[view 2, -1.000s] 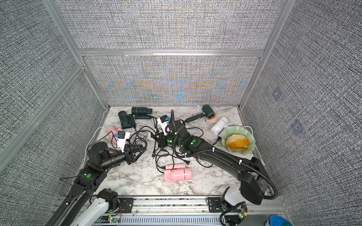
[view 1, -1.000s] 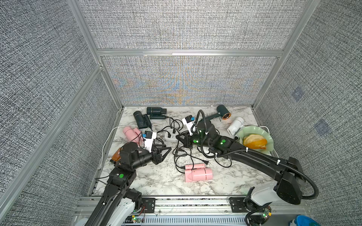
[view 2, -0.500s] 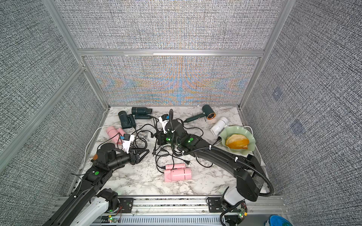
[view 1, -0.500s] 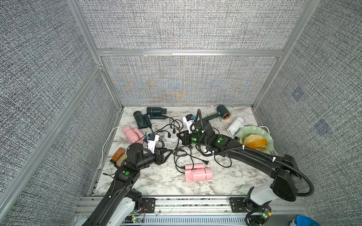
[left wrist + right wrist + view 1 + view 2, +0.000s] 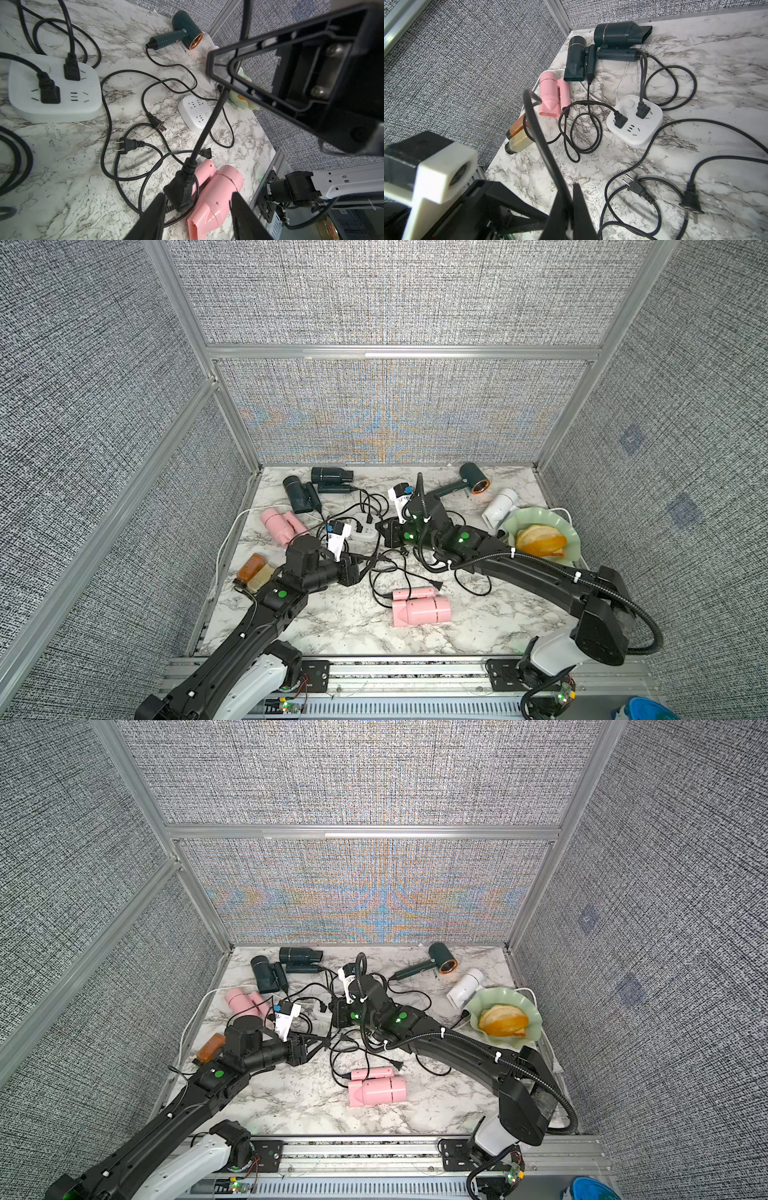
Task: Charge the blow dryers
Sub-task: Pick up the plug from the center of the board.
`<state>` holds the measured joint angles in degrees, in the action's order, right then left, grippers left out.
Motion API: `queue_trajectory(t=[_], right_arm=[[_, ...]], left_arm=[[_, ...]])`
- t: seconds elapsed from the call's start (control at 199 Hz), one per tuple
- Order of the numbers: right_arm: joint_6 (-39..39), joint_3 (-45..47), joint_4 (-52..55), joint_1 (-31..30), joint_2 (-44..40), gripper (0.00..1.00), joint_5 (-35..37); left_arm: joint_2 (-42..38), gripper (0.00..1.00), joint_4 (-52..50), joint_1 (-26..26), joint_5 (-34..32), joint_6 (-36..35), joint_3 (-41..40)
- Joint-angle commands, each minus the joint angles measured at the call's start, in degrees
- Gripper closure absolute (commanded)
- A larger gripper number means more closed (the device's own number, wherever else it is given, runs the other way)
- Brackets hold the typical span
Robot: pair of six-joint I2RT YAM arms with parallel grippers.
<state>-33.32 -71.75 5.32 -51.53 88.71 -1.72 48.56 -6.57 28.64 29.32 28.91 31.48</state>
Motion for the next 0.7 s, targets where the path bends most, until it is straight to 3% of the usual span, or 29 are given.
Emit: queue_trajectory(t=[0.0, 0.281, 0.542, 0.698], right_arm=[[0.0, -0.7, 1.2, -0.4, 0.2, 0.96, 1.7], [0.1, -1.0, 1.3, -0.9, 0.4, 0.96, 1.9], [0.5, -0.9, 2.4, -1.0, 0.0, 0.96, 2.9], [0.5, -0.5, 2.5, -1.0, -0.3, 0.96, 3.2]], left_arm=[[1.4, 0.48, 1.3, 1.8, -4.1, 0.6, 0.9], [8.2, 0.49, 0.5, 8.2, -13.4, -0.1, 4.3], [14.5, 0.64, -1.4, 13.4, -19.5, -0.5, 8.1], [15.7, 0.73, -0.5, 14.3, -19.6, 0.1, 7.9]])
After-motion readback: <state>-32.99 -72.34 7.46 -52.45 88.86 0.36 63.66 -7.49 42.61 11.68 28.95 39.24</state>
